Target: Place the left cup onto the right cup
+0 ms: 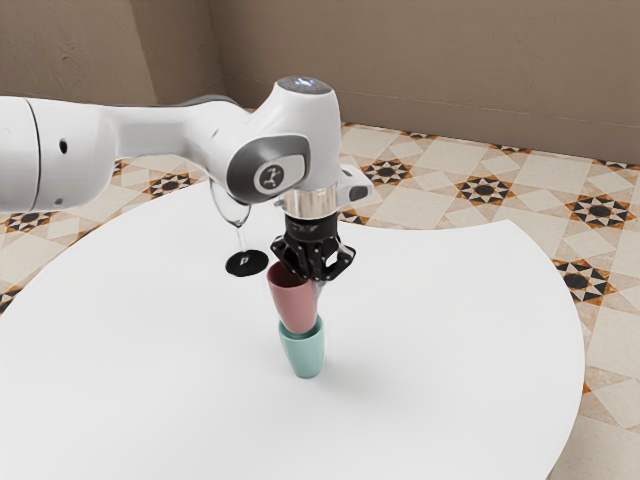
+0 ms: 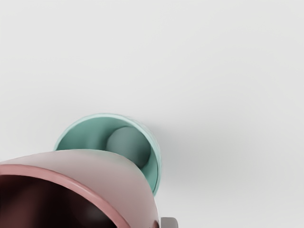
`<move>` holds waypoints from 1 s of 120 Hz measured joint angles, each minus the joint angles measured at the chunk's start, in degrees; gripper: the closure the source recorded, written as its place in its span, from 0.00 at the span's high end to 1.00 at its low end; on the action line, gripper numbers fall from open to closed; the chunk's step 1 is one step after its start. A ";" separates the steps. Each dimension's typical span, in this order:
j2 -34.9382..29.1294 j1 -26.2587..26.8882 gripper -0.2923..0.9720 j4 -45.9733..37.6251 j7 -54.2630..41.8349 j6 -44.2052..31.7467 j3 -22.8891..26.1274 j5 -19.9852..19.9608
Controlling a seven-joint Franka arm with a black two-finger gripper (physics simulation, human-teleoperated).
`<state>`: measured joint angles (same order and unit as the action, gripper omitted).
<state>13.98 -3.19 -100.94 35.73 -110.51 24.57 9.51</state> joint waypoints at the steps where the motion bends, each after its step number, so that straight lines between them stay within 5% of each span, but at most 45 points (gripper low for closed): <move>1: 0.02 0.00 0.15 0.00 0.02 -0.02 -0.02 0.01; 120: 3.31 -0.07 0.15 0.67 1.06 -2.47 -0.74 1.87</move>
<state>17.29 -3.25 -100.27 36.79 -112.98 23.82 11.39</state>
